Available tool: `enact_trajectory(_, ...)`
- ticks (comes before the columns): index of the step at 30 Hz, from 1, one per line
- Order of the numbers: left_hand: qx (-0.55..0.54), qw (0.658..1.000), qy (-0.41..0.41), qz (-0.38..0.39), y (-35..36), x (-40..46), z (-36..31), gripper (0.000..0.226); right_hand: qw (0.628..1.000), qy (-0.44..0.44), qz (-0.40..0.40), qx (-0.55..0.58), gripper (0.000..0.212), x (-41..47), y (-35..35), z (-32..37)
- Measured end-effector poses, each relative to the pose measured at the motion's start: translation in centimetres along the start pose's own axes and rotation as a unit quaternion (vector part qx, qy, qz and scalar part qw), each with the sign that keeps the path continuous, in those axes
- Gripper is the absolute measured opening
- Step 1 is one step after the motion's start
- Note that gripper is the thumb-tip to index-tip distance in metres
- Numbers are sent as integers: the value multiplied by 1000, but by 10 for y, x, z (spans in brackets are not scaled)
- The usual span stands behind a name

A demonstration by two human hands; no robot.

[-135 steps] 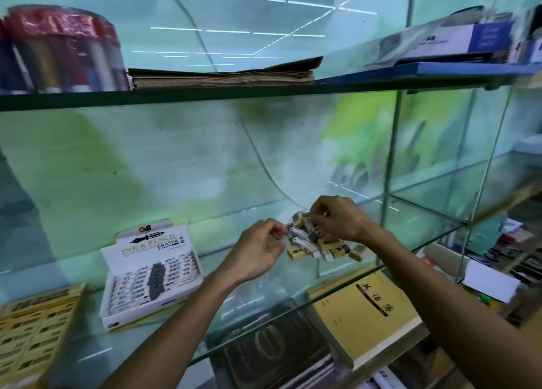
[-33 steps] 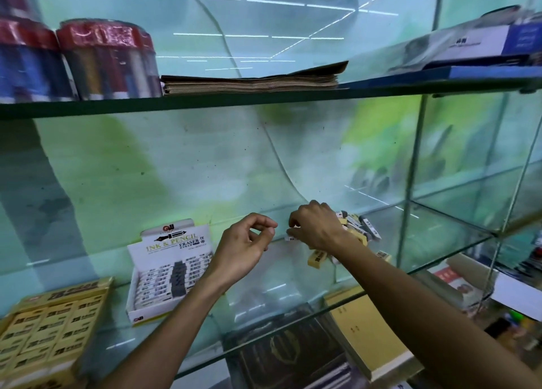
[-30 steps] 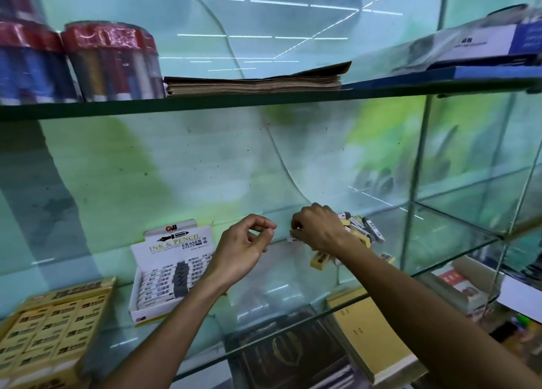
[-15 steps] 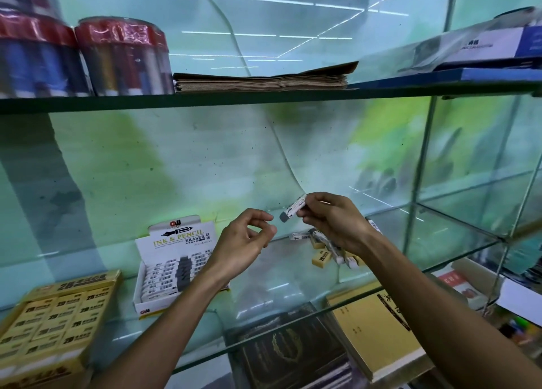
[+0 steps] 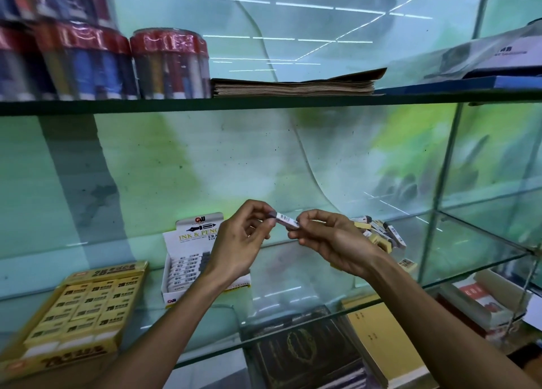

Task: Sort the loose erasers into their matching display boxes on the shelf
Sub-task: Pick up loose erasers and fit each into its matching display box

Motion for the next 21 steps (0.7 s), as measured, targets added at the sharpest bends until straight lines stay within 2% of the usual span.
enact_trajectory(3, -35, 999, -11, -11, -7, -3, -2, 20, 1000, -24, 2, -4, 7, 4, 11, 0)
enact_trajectory(6, -84, 994, -44, -52, -12, -6, -2, 29, 998, -67, -2, -10, 9, 9, 26, -1)
enact_trajectory(9, -125, 983, -83, -110, -19, -8, 0, 28, 987, -122, -25, -97, 12, 12, 44, 0)
enact_trajectory(13, -131, 977, -96, -135, -35, -8, -1, 24, 979, -146, -31, -142, 12, 13, 59, 2)
enact_trajectory(18, -53, 991, -79, -93, -71, -6, -11, 23, 962, -134, -84, -223, 4, 27, 64, -1)
enact_trajectory(21, 20, 998, -54, -11, -90, -4, -17, 22, 942, -120, -106, -296, 3, 39, 65, -7)
Point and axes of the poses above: each hand's wrist, its own x-axis towards the middle knuckle, its own y-axis out of the palm, z = x × y, the point moved 6 cm from there along x, towards the middle knuckle, and after that the axes turned 15 degrees about y, right-handed, at the moved point
